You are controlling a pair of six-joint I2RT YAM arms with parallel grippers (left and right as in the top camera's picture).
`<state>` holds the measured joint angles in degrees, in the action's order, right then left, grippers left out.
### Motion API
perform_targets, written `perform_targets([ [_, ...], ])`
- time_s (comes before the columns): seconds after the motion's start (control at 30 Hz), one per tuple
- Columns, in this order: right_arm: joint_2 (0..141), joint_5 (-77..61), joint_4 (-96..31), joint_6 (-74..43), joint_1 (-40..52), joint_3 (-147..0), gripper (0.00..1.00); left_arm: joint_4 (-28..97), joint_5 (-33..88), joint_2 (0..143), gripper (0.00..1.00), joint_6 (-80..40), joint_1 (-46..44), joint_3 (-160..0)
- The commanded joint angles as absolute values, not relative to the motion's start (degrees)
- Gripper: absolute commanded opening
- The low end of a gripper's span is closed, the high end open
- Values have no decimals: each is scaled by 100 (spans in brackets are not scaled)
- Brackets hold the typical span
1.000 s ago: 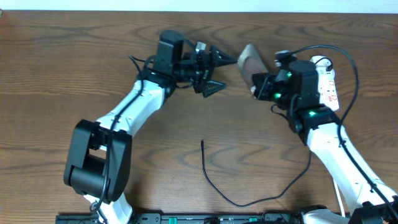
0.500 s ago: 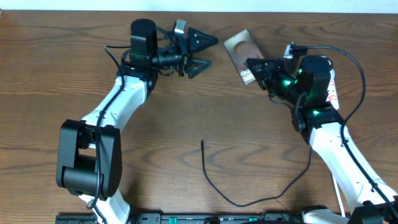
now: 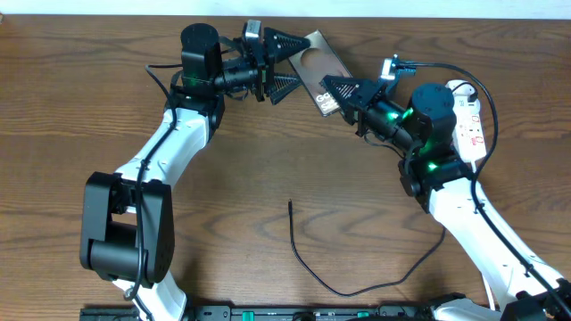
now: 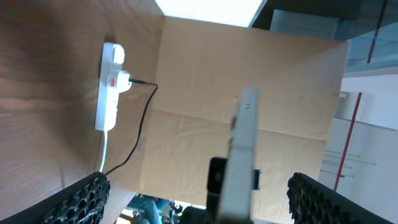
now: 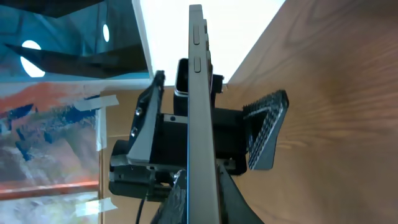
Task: Plug charger to phone and switch on socket
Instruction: 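Regrasp the phone's far end with the left gripper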
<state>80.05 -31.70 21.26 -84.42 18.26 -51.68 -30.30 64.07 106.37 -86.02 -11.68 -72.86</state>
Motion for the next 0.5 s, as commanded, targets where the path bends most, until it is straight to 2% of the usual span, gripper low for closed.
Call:
perform_targets([
  [0.0, 7950, -3087, 2211, -8788, 2008, -5277, 1, -3122, 6178, 10468, 92, -8737, -1153, -7426],
  [0.47, 7950, -2838, 2167, -9338, 2298, -5277, 1, -3192, 5730, 10468, 91, -8995, -1153, -7426],
])
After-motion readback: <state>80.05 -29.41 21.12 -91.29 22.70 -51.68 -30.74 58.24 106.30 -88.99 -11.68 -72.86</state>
